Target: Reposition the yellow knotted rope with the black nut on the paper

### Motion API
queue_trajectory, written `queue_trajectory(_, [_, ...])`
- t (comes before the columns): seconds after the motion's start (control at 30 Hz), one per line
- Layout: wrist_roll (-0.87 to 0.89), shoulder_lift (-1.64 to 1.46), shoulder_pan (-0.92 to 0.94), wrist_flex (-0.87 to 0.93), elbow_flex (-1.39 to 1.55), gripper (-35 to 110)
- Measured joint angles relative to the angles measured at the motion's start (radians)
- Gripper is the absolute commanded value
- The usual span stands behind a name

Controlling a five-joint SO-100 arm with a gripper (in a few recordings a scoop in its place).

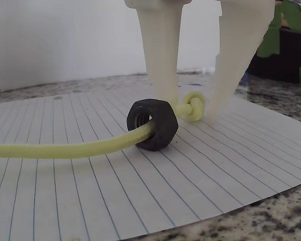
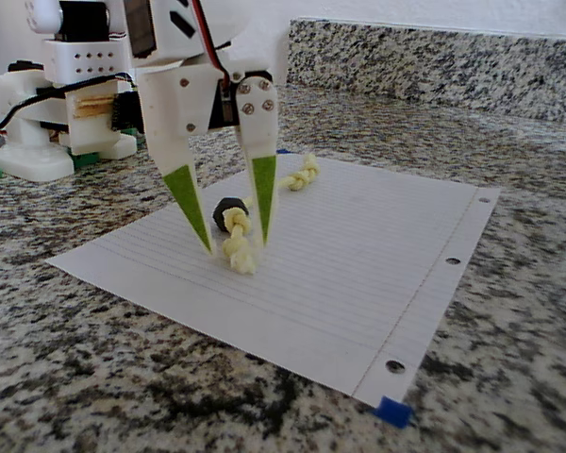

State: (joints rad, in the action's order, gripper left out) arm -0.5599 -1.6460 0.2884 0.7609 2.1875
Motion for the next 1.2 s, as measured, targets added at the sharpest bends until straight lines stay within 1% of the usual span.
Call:
queue_trajectory(0.1, [0.000, 0.006, 0.000, -0.002, 0.000, 16])
queue_trajectory(0.17, [0.000, 0.006, 0.000, -0.003, 0.000, 0])
queue_trajectory(0.53, [0.000, 0.002, 0.008, 0.003, 0.000, 0])
queue_trajectory(0.63, [0.012, -0.046, 0.023, 0.026, 0.002, 0])
queue_trajectory(0.97, [0.296, -0.388, 0.140, 0.028, 0.046, 0])
queue_trajectory(1.07, [0.416, -0.497, 0.163, 0.011, 0.069, 0])
queue_trajectory(1.2, [0.609, -0.627, 0.199, -0.063, 0.115, 0])
